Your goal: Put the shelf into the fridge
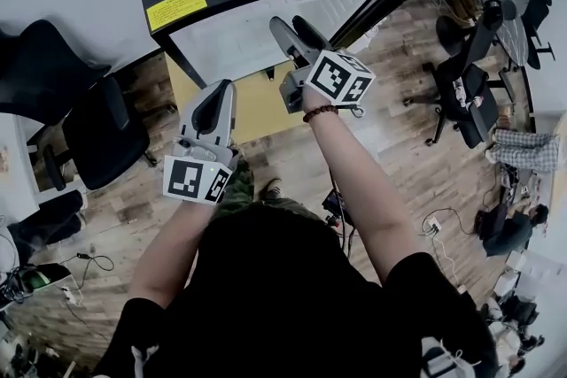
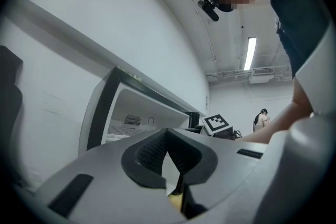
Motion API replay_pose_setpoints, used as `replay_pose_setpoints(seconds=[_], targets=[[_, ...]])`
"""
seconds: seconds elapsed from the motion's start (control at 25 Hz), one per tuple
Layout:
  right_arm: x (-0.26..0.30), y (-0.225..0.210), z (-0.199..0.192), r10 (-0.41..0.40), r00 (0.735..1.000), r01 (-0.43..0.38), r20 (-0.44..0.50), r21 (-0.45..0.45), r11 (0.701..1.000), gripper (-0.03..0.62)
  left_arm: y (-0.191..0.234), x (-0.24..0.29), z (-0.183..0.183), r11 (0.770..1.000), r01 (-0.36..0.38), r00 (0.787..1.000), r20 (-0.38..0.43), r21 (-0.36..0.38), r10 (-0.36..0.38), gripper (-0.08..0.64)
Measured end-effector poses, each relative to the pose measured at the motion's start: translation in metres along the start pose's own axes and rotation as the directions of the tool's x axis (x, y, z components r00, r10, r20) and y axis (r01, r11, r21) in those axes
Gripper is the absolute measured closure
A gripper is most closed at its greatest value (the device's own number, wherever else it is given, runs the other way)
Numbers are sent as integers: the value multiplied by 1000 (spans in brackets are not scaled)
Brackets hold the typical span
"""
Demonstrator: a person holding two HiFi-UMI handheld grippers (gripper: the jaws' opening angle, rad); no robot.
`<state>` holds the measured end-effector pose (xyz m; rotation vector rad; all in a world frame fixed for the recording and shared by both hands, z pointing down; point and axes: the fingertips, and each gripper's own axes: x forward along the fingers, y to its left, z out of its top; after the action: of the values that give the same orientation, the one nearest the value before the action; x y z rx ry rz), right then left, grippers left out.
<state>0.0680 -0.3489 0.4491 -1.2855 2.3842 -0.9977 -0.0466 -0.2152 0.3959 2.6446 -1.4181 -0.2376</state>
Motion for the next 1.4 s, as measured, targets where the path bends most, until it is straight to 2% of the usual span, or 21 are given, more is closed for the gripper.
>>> replay_pose_setpoints(seconds=[0.16, 0.36, 0.6, 0.76, 1.2, 1.32, 1.4], targets=[[12, -5, -1, 8, 1000, -8, -1, 73, 997, 298, 2, 0, -1, 1000, 1, 1000, -7, 2, -1, 541], [26, -10, 6, 33, 999, -37, 23, 207, 978, 330, 3, 2, -3, 1000, 1, 1000, -10, -5, -1, 541], [38, -17, 12, 40, 998, -50, 39, 321, 946, 359, 2, 4, -2, 1000, 6, 1000, -8, -4, -6, 541], [47, -20, 14, 51, 997, -71, 58, 414, 908, 377, 0, 6, -2, 1000, 8, 1000, -7, -4, -8, 541], [62, -26, 6, 52, 996, -81, 68, 543, 836, 411, 4, -1, -1, 1000, -6, 1000, -7, -7, 6, 541], [65, -29, 4, 42, 996, -79, 77, 580, 811, 456, 5, -2, -2, 1000, -9, 1000, -7, -9, 8, 541], [66, -30, 5, 39, 996, -76, 75, 584, 808, 475, 5, -2, -3, 1000, -8, 1000, -7, -10, 8, 541]])
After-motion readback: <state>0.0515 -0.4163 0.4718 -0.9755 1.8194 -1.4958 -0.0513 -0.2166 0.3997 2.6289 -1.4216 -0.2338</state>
